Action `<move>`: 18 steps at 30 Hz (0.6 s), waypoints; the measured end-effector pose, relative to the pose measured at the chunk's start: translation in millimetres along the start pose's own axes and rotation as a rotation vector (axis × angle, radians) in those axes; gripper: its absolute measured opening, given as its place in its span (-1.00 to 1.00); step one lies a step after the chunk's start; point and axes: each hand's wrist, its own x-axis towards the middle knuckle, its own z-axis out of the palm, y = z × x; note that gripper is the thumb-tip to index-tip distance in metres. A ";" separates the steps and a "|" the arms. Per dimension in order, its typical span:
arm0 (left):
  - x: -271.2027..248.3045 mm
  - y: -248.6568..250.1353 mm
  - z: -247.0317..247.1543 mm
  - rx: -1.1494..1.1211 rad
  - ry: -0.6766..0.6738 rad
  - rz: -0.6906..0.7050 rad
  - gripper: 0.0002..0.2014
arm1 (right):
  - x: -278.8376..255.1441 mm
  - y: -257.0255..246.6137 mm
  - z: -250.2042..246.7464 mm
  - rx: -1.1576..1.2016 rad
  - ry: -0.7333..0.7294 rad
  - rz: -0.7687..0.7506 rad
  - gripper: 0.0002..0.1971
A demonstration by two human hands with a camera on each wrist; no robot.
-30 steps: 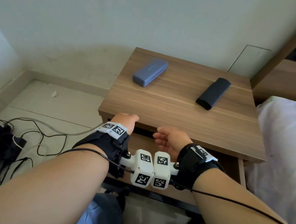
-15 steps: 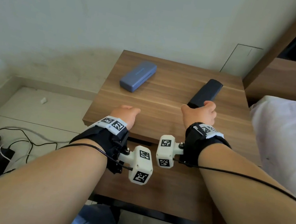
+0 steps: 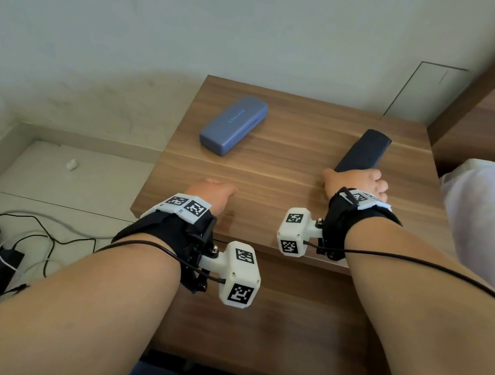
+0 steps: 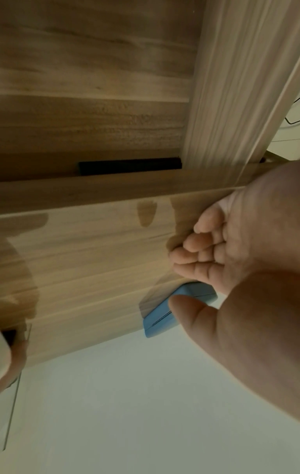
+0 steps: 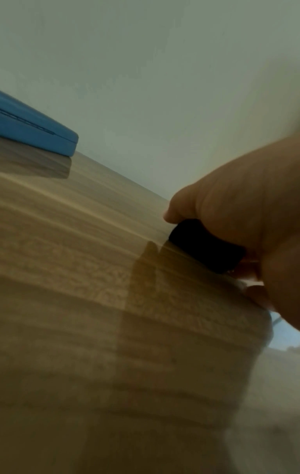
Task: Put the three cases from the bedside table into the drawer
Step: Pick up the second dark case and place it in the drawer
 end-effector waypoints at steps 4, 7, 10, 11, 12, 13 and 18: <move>0.7 0.1 -1.0 -0.005 0.016 -0.024 -0.68 | -9.1 0.8 -2.4 0.097 -0.039 0.011 -0.31; -7.3 2.0 -0.7 0.004 0.032 0.000 -0.84 | -27.9 2.9 -2.8 0.166 -0.119 -0.084 -0.32; -20.2 -4.8 -2.1 0.002 0.015 0.036 -0.74 | -52.3 9.3 -6.2 0.253 -0.246 -0.201 -0.33; -22.1 -9.1 -2.4 -0.030 0.006 0.038 -0.67 | -58.6 12.4 -7.7 0.283 -0.294 -0.215 -0.34; -25.0 -12.4 -3.2 -0.074 0.004 0.026 -0.67 | -63.5 16.0 -9.3 0.313 -0.346 -0.223 -0.37; -29.0 -16.5 -5.7 -0.126 0.010 0.014 -0.74 | -69.0 20.6 -11.4 0.344 -0.404 -0.239 -0.43; -54.0 -26.7 -20.6 -0.330 0.042 0.024 -0.83 | -98.8 39.4 -20.1 0.455 -0.638 -0.340 -0.55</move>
